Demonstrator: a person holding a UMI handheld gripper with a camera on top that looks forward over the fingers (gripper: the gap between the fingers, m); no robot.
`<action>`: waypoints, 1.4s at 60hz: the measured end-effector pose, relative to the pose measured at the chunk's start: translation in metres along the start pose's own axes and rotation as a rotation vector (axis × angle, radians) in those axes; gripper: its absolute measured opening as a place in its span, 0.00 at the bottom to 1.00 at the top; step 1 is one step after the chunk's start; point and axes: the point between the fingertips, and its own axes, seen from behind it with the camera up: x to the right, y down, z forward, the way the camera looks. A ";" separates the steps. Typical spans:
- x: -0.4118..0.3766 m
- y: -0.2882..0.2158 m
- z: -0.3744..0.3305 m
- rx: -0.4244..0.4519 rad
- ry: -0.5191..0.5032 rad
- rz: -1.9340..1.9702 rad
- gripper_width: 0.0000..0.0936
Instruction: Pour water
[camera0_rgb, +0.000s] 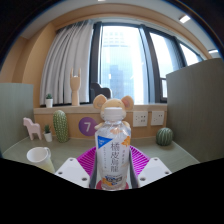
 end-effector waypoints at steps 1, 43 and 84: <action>0.000 0.000 0.000 -0.003 -0.002 0.000 0.52; -0.114 0.068 -0.157 -0.201 -0.029 -0.002 0.88; -0.150 -0.031 -0.237 -0.077 -0.016 -0.031 0.91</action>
